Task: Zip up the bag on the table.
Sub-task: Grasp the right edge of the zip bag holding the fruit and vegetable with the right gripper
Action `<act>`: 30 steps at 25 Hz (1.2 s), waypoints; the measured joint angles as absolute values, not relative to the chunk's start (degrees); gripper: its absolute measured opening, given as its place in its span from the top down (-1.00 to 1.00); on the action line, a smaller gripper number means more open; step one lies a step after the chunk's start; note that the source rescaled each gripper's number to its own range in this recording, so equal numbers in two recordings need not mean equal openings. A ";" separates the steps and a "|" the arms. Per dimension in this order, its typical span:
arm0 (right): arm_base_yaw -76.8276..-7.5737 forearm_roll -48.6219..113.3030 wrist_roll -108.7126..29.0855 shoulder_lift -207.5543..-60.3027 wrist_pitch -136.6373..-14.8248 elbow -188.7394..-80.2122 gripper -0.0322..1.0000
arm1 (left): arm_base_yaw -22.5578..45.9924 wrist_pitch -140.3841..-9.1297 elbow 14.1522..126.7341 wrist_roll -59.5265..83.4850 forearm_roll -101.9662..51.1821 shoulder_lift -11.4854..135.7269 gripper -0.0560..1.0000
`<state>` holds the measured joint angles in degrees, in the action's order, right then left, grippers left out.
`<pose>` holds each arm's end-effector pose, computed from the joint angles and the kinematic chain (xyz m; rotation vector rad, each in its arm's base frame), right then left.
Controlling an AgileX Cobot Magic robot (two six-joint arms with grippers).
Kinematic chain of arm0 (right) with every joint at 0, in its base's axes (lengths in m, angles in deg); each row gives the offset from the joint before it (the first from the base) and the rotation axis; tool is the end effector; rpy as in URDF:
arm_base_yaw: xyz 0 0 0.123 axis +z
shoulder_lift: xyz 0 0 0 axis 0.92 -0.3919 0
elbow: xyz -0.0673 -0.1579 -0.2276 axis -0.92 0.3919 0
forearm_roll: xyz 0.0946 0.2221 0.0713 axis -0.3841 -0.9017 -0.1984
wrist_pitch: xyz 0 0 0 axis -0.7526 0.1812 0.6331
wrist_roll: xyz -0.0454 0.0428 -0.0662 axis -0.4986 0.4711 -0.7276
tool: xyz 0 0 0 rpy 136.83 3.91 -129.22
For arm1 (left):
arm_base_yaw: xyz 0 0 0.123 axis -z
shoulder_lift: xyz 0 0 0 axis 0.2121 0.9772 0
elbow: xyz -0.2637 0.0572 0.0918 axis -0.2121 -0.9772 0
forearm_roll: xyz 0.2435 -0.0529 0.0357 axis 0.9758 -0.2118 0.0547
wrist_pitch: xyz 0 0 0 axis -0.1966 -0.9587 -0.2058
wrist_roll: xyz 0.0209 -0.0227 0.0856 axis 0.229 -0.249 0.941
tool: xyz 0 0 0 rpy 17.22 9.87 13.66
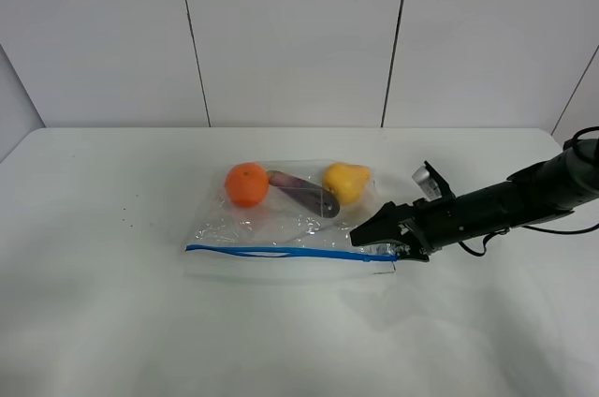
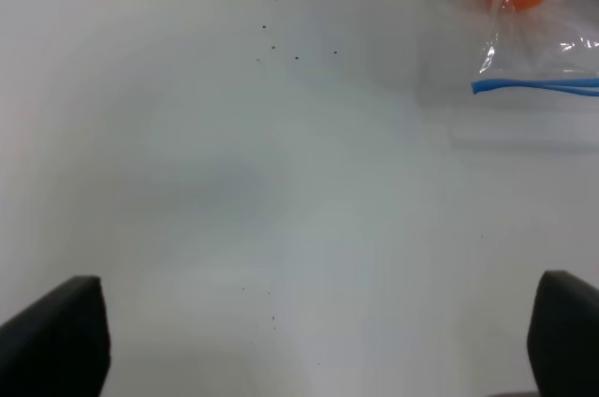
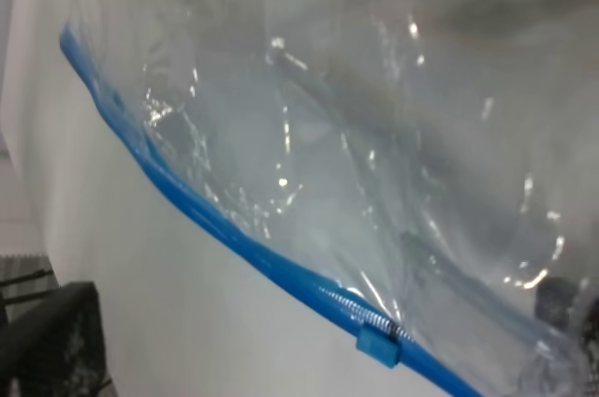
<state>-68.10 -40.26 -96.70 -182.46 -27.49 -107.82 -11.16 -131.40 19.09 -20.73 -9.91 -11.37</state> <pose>0.3262 0.0690 0.0797 -0.2770 2.5405 1.3390 -0.0048 0.0027 0.2757 0.0420 2.0402 0.0443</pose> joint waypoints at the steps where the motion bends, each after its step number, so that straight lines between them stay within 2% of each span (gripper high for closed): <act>1: -68.10 -40.55 -96.70 -182.46 -27.63 -107.82 -1.00 | -11.16 -131.40 19.09 -20.73 -9.91 -11.37 -1.00; 10: -68.24 -41.11 -96.70 -182.46 -27.67 -107.82 -1.00 | -11.16 -131.40 19.09 -20.73 -9.91 -11.37 -1.00; 11: -68.24 -41.11 -96.70 -182.46 -27.73 -107.82 -0.94 | -11.16 -131.40 19.09 -20.73 -9.91 -11.37 -1.00; 12: -68.24 -41.11 -96.70 -182.46 -27.80 -107.82 -0.82 | -11.16 -131.40 19.09 -20.73 -9.91 -11.37 -1.00; 16: -68.24 -41.27 -96.70 -182.46 -28.24 -107.82 -0.08 | -11.16 -131.40 19.09 -20.73 -9.91 -11.37 -1.00; 18: -68.24 -41.28 -96.70 -182.46 -28.29 -107.82 0.21 | -11.16 -131.40 19.09 -20.73 -9.91 -11.37 -1.00; 24: -68.24 -41.28 -96.70 -182.46 -28.56 -107.82 0.56 | -11.16 -131.40 19.09 -20.73 -9.91 -11.37 -1.00; 28: -68.24 -41.28 -96.70 -182.46 -28.56 -107.82 0.94 | -11.16 -131.40 19.09 -20.73 -9.91 -11.37 -1.00; 30: -68.24 -41.28 -96.70 -182.46 -28.56 -107.82 0.94 | -11.16 -131.40 19.09 -20.73 -9.91 -11.37 -1.00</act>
<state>-68.24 -41.28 -96.70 -182.46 -28.56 -107.82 -11.16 -131.40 19.09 -20.73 -9.91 -11.37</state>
